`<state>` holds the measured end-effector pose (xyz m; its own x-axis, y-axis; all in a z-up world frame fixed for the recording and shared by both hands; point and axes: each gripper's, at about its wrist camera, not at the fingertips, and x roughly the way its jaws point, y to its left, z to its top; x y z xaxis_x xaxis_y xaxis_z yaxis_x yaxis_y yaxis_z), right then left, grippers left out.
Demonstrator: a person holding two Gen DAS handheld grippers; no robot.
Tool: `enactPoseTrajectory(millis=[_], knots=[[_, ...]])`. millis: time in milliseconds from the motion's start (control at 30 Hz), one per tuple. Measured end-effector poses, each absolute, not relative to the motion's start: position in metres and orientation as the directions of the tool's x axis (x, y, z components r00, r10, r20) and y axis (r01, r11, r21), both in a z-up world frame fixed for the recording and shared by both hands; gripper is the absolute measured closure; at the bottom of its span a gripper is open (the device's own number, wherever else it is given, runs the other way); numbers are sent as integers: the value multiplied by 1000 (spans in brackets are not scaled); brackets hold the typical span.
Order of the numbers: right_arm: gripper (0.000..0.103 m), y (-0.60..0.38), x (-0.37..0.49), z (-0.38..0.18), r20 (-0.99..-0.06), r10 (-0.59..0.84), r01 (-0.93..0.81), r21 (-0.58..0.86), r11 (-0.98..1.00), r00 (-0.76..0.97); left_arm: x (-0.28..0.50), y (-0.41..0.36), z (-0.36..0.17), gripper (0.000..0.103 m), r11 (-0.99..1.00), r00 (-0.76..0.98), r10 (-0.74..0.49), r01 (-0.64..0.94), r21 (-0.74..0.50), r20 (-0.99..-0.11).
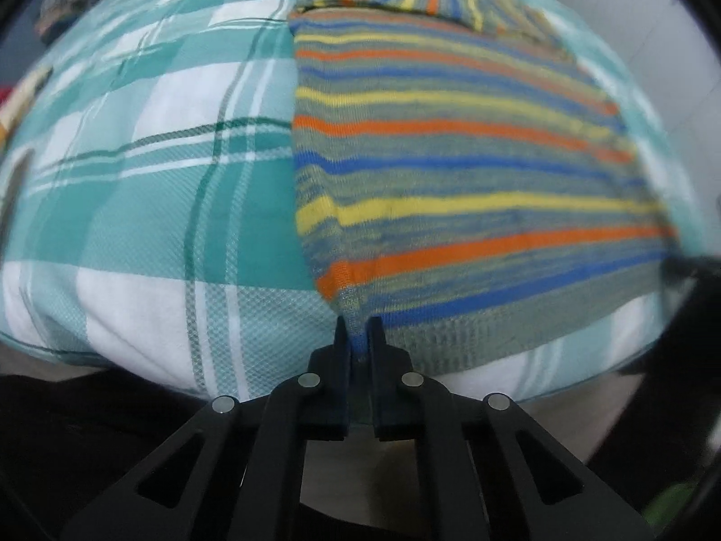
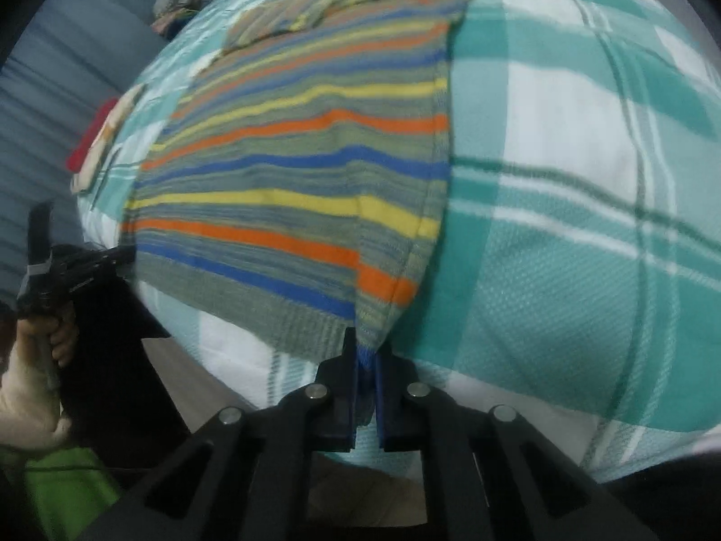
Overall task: Fold small clothes
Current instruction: 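Lower both tools and pinch the hem edge of the sweater, then lift the hem with both tools and lay it over onto the collar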
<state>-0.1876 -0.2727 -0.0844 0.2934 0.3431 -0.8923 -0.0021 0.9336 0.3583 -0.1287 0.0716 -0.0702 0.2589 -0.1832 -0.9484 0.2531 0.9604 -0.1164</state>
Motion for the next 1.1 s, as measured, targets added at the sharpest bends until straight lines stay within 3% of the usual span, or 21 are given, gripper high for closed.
enactPoseTrajectory(millis=[233,600,867,933,967,1000,1067,1100], knots=[[98,-308,-148,-45,-788,469,42,526,849,398,-63,93,-21,99,921,275,-379,203,-332,-884],[98,-351,37,-18,-750,431,107,548,830,501,130,75,-7,99,924,380,-379,205,-323,-844],[97,-391,174,-49,-773,413,183,550,815,481,248,60,-41,98,932,362,-361,135,-335,-859],[97,-401,198,-60,-744,413,198,579,791,525,271,59,-47,94,925,379,-376,107,-364,-846],[96,-408,210,-65,-674,441,168,639,751,593,283,62,-47,87,927,419,-363,72,-368,-832],[91,-413,216,-67,-640,438,159,659,735,632,291,67,-47,70,933,459,-327,19,-359,-826],[77,-423,217,-74,-618,372,216,670,711,692,292,83,-45,50,922,503,-301,-61,-381,-810],[69,-425,213,-74,-604,358,221,676,703,712,290,88,-44,49,914,514,-307,-73,-398,-801]])
